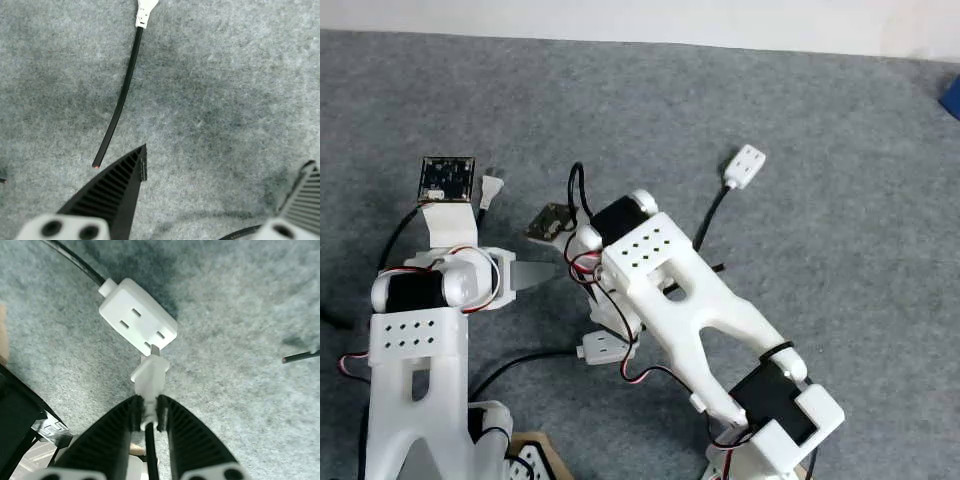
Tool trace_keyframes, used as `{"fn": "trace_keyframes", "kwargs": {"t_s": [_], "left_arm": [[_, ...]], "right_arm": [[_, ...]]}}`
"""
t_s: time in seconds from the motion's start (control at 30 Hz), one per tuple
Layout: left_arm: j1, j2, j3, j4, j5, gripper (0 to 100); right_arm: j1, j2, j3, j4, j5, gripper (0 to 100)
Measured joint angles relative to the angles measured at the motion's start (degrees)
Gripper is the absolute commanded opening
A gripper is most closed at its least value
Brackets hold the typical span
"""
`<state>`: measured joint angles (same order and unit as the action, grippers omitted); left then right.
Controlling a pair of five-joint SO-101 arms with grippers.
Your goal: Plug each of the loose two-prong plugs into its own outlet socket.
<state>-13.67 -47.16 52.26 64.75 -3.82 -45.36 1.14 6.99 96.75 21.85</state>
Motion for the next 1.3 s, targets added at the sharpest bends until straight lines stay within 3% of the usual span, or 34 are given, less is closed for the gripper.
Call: {"fn": "trace_keyframes", "kwargs": {"t_s": [0.93, 1.3], "left_arm": [[0.0, 0.0, 0.0, 0.0, 0.0, 44], [0.0, 0.0, 0.0, 0.0, 0.0, 44]], "right_arm": [[0.1, -0.1, 3.9, -5.6, 0.1, 0.8], [0.1, 0.0, 1.0, -2.4, 0.0, 0.8]]}}
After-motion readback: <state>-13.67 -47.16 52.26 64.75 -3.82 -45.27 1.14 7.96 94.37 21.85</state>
